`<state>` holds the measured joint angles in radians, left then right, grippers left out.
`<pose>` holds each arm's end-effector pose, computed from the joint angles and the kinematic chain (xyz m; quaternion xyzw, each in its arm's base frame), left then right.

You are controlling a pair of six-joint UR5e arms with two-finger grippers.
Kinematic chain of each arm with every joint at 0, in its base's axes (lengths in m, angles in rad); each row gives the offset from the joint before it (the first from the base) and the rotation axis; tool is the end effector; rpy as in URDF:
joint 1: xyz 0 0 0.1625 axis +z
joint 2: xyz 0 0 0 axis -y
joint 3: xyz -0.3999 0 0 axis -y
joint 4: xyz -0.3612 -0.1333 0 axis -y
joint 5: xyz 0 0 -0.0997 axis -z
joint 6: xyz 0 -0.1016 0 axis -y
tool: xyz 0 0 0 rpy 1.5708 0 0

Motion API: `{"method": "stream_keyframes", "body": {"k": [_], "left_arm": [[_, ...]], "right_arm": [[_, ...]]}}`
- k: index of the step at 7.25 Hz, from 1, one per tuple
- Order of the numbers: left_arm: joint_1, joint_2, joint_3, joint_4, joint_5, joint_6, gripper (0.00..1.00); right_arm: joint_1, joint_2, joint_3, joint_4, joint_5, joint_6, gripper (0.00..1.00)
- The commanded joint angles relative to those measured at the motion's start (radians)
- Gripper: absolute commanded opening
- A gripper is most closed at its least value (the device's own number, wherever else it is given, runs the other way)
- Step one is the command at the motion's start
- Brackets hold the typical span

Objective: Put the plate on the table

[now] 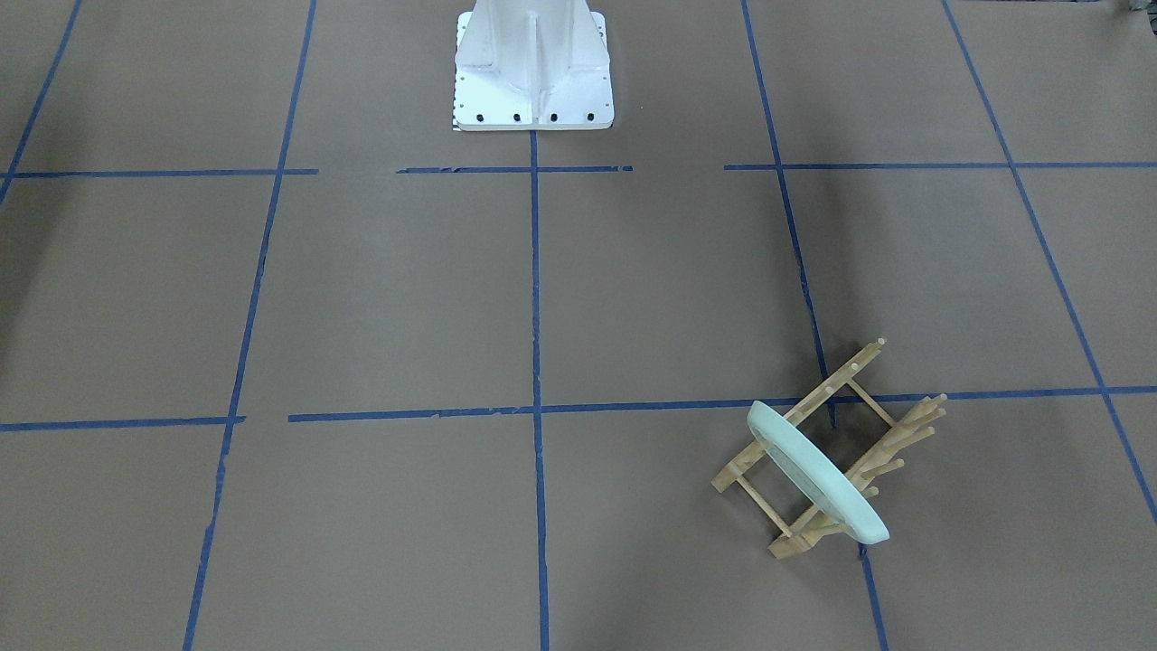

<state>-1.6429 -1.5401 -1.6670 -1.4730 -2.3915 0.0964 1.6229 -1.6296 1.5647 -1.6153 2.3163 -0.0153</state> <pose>-0.0909 -0.4402 0.6110 0.0188 0.3987 0.0047 0.9169 0.0866 -0.4240 0.6702 -0.0386 -0.3651 0.0370 0.9294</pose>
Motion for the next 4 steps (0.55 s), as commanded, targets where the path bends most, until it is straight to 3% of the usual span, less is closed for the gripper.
{"method": "stream_keyframes", "body": {"k": [1, 4], "left_arm": [[0.001, 0.004, -0.019, -0.013, 0.002, 0.032, 1.0], [0.002, 0.008, -0.016, -0.001, 0.006, 0.034, 1.0]], "right_arm": [[0.0, -0.001, 0.0, 0.0, 0.0, 0.0, 1.0], [0.0, 0.0, 0.0, 0.0, 0.0, 0.0, 1.0]]}}
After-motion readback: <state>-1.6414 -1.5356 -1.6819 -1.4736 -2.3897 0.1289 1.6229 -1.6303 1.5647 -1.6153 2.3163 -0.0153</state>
